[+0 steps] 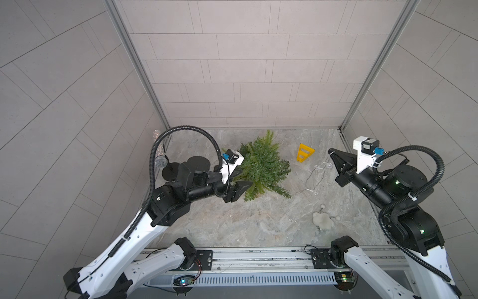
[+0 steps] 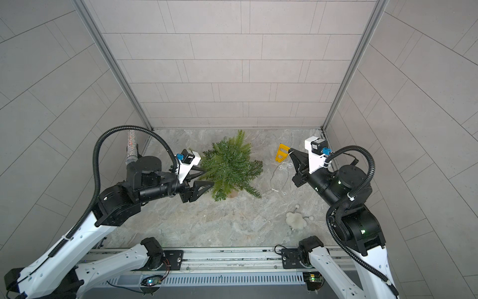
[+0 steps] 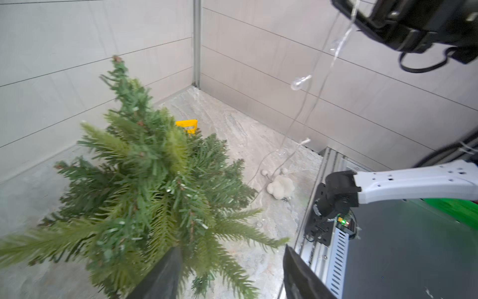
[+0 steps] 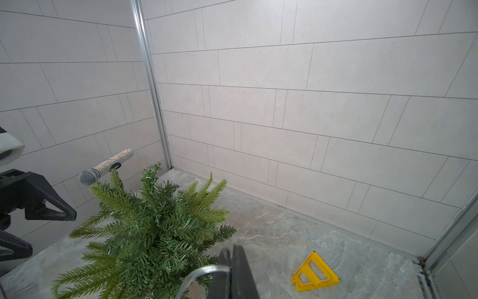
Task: Remove string lights from the small christmas tree
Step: Remove the light string from the Christmas tree.
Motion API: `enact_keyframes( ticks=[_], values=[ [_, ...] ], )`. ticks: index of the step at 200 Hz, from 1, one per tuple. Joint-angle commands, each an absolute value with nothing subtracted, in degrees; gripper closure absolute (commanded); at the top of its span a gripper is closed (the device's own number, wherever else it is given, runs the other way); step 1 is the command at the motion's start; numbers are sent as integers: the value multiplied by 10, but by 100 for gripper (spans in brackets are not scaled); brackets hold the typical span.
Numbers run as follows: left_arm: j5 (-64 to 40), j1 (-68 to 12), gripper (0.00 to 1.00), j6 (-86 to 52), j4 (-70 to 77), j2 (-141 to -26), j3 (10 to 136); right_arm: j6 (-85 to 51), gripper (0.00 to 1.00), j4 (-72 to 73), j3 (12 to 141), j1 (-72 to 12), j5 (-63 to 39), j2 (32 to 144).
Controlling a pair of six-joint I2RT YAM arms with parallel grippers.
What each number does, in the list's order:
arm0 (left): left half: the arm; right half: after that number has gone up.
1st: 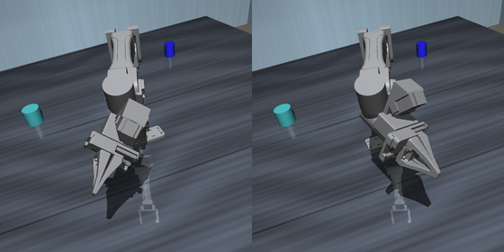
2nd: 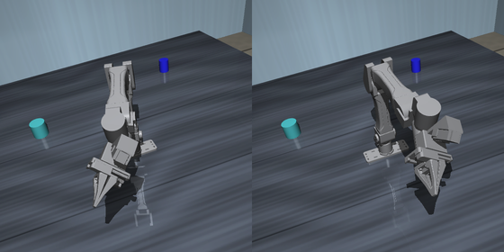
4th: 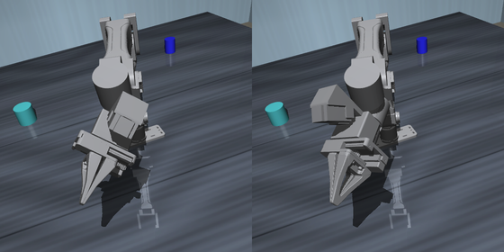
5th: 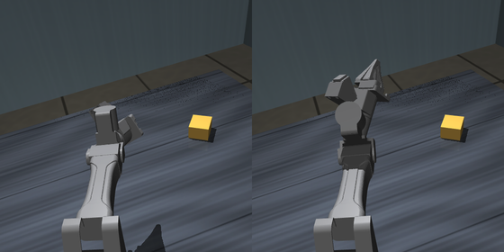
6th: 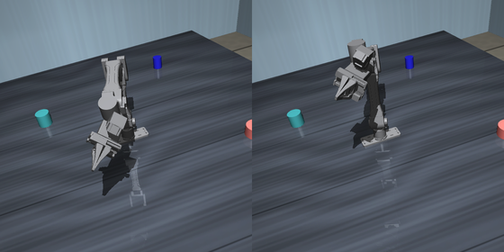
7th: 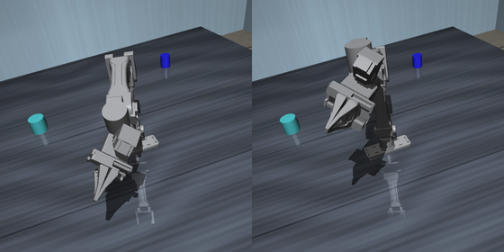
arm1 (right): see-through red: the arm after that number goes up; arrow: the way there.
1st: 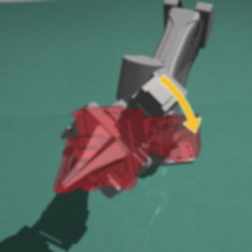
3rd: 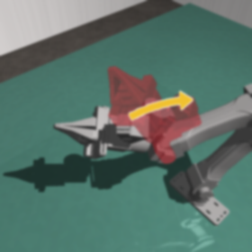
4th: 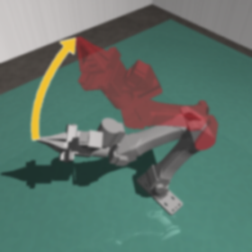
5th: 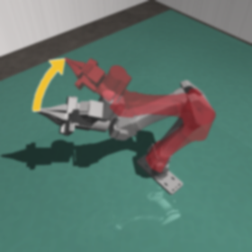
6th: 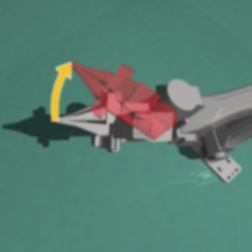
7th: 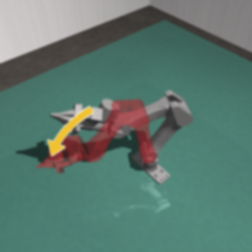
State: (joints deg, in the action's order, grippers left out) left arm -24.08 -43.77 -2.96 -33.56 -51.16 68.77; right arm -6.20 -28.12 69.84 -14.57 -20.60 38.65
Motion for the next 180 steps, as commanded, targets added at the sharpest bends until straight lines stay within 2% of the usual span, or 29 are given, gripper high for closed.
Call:
enact_keyframes(
  ticks=[1, 107, 180],
  values=[
    [-320, -435, 34, -20, -300, -504, 682, -86, 100, -280, 710, -145, -265, 385],
    [-390, -449, 34, -14, -279, -549, 697, -57, 100, -301, 711, -145, -361, 367],
    [-388, -504, 33, -16, -229, -603, 741, -50, 100, -223, 586, -147, -466, 364]
  ],
)
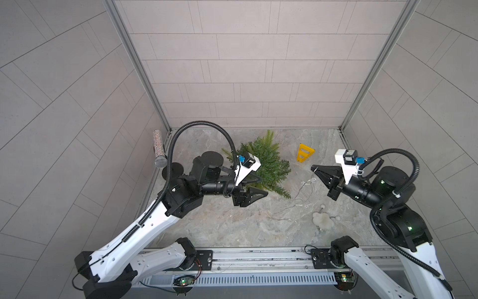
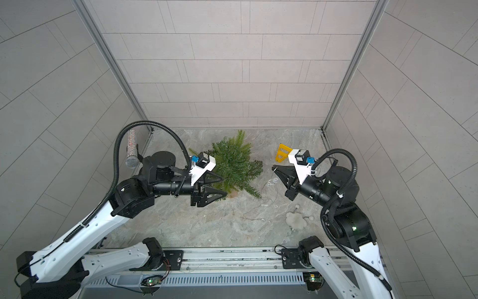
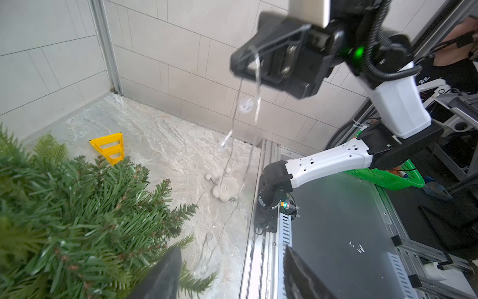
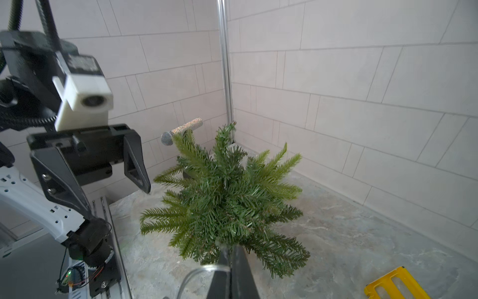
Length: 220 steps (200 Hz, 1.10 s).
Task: Remove string lights from the small christmas tree
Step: Remove the light string from the Christmas tree.
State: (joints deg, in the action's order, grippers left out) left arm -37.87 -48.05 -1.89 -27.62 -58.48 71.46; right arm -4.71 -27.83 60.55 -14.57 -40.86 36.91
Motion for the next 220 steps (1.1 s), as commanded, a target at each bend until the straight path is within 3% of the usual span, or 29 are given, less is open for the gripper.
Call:
enact_keyframes(
  ticks=[1, 113, 159, 179, 195, 220],
  values=[
    [-389, -504, 33, -16, -228, -605, 742, -51, 100, -221, 586, -147, -467, 363],
    [-358, -572, 33, 0, -202, -782, 845, -62, 100, -175, 586, -159, -490, 380],
    [-352, -582, 46, 1, -192, -800, 850, -73, 100, -160, 581, -160, -483, 385],
    [-349, -584, 48, 1, -191, -810, 850, -75, 100, -158, 578, -162, -477, 387],
    [-345, -585, 59, 0, -187, -816, 851, -74, 100, -157, 575, -163, -474, 386],
    [-299, -584, 91, -3, -187, -804, 846, -68, 100, -174, 571, -163, -457, 385]
  ],
)
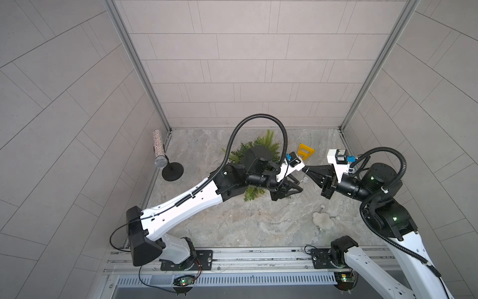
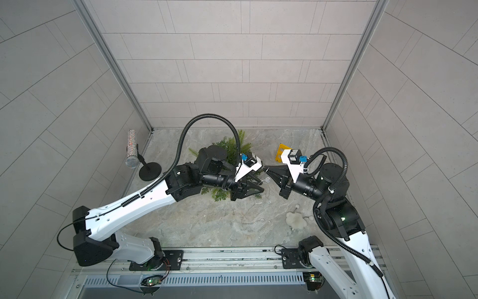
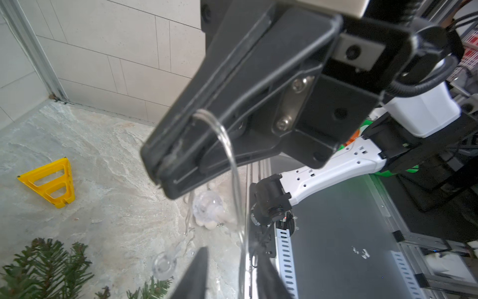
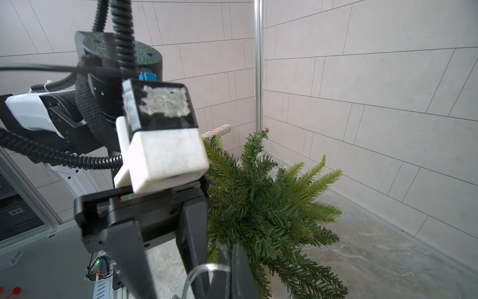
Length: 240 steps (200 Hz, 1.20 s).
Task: Remove string lights from the small christmas tree
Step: Remove the light string from the Christmas tree.
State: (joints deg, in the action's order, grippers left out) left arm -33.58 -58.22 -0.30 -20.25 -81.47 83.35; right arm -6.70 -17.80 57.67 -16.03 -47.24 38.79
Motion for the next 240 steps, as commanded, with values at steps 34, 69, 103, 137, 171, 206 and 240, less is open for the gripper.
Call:
enact_keyframes(
  ticks=[34, 69, 103, 137, 171, 206, 240],
  values=[
    [-241, -584, 100, -10, -186, -744, 817, -86, 66, -228, 558, -163, -415, 372],
    [-218, -584, 100, 0, -229, -687, 809, -108, 26, -315, 534, -163, -406, 330],
    [-237, -584, 100, -10, -252, -647, 790, -142, 23, -401, 531, -163, -394, 313],
    [-277, -585, 100, -31, -255, -608, 767, -257, 25, -391, 479, -163, -362, 303],
    [-280, -586, 100, -35, -255, -587, 747, -333, 27, -372, 439, -163, -311, 320],
    [-283, -586, 100, -33, -263, -576, 750, -360, 30, -368, 401, -163, -302, 324],
    [-281, -585, 100, -23, -278, -571, 768, -442, 30, -292, 330, -163, -338, 334]
  ],
)
